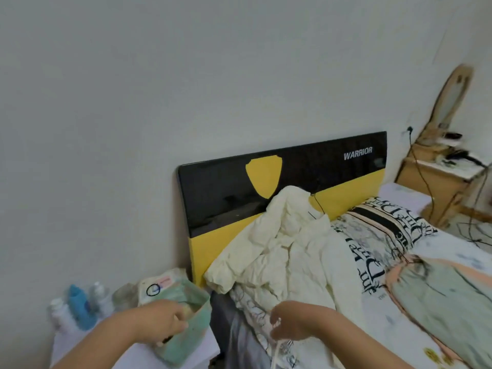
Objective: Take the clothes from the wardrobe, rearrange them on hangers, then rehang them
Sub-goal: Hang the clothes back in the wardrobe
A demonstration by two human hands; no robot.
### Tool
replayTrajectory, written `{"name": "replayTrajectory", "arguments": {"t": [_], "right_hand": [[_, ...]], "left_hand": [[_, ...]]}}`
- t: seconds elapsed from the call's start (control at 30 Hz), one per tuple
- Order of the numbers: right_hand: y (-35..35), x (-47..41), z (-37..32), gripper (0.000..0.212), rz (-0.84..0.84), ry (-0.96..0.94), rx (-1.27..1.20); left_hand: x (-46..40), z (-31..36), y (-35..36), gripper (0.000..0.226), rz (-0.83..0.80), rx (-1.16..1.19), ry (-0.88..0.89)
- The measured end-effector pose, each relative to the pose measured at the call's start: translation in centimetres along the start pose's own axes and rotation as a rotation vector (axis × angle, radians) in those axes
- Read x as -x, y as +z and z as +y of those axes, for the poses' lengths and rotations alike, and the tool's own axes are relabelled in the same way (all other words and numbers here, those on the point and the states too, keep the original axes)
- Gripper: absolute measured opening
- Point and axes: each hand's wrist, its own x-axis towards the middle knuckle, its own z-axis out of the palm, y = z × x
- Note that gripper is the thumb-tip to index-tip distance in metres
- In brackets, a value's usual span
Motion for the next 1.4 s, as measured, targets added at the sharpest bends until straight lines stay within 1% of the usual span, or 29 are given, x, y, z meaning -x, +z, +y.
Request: {"name": "replayTrajectory", "arguments": {"t": [0.1,0.17,0.3,0.4,0.53,0.63,0.8,0.97,1.07,1.17,1.27,1.33,1.4], "right_hand": [[-2.0,-2.4,2.4,0.046,0.038,0.088,-0.103],[-3.3,-4.1,4.0,0.045,0.070,0.140,-0.167],[-4.9,-7.8,6.7,0.044,0.141,0.258,-0.301],[-5.5,-10.3,9.1,0.043,0.195,0.328,-0.408],[-5.9,-13.7,13.3,0.041,0.256,0.409,-0.486],[-6.4,-16.7,17.1,0.040,0.260,0.448,-0.514],[-7.4,-22.9,23.9,0.039,0.208,0.469,-0.542],[-7.9,-29.7,30.7,0.039,0.182,0.507,-0.541],[-7.3,-33.6,33.9,0.048,0.235,0.568,-0.534],[-6.3,-37.0,36.3,0.063,0.300,0.623,-0.528],[-4.2,-40.1,37.7,0.074,0.254,0.656,-0.539],[-2.5,-41.8,37.9,0.077,0.210,0.654,-0.510],[-1.1,-42.8,38.0,0.077,0.203,0.647,-0.468]], "left_hand": [[-5.3,0.3,-3.1,0.024,0.015,-0.070,0.090],[-8.6,0.8,-5.1,0.025,0.003,-0.088,0.144],[-14.8,2.0,-8.3,0.026,-0.003,-0.049,0.173],[-19.2,3.8,-10.1,0.032,0.006,-0.065,0.217],[-24.4,7.2,-12.1,0.030,0.068,-0.088,0.280],[-28.6,10.0,-12.9,0.031,0.142,-0.117,0.310],[-36.9,15.1,-14.5,0.033,0.263,-0.152,0.299],[-46.5,19.9,-16.1,0.033,0.465,-0.314,0.311],[-52.0,22.3,-16.4,0.040,0.587,-0.436,0.299],[-56.7,24.3,-16.4,0.055,0.683,-0.550,0.263],[-61.0,25.7,-16.3,0.065,0.713,-0.664,0.191],[-63.1,26.2,-16.0,0.066,0.719,-0.722,0.140],[-64.4,26.8,-16.0,0.066,0.758,-0.782,0.103]]}}
